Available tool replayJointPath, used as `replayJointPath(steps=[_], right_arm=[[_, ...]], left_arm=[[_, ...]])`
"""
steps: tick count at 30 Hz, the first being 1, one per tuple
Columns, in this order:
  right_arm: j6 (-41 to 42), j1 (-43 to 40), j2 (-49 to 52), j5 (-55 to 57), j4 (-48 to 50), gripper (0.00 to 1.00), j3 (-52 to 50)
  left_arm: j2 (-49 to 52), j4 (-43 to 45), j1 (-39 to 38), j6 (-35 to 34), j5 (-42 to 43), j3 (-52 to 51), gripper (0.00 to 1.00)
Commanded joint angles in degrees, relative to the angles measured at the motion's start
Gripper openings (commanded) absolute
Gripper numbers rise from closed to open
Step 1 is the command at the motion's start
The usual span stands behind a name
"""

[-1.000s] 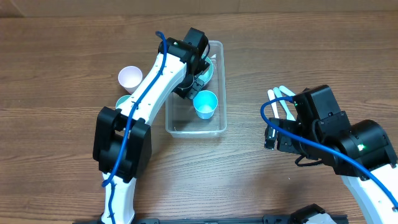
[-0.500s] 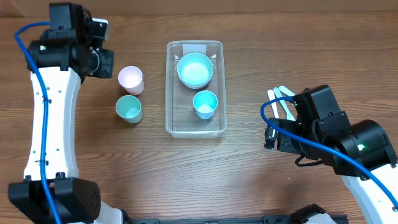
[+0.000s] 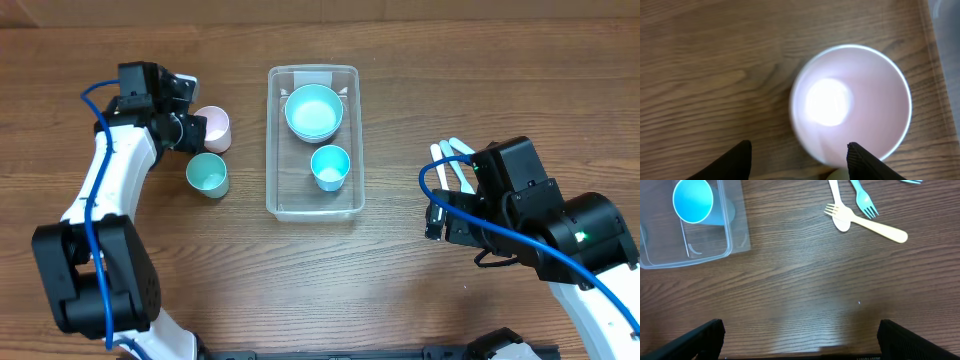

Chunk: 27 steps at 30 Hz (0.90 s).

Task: Pack container
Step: 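Grasp the pink cup with the left gripper, then lower the pink cup into the light blue cup and release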

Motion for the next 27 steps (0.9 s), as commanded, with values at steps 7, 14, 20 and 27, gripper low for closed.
replayJointPath(steps=[7, 14, 20, 27], right_arm=[[-0.37, 0.22, 0.0, 0.13, 0.11, 1.0, 0.11], [-0.37, 0.22, 0.0, 0.13, 0.11, 1.0, 0.11], [-0.37, 0.22, 0.02, 0.13, 0.11, 1.0, 0.11], [-0.37, 0.22, 0.02, 0.13, 0.13, 1.0, 0.11]], left_arm=[[4.48, 5.79, -0.07, -0.9, 2.99, -0.46, 0.59], [9.31, 5.73, -0.07, -2.4, 3.17, 1.16, 0.25], [9.2, -5.86, -0.07, -3.96, 2.54, 17.27, 0.04], [5.4, -32.44, -4.24, 2.4, 1.6, 42.88, 0.04]])
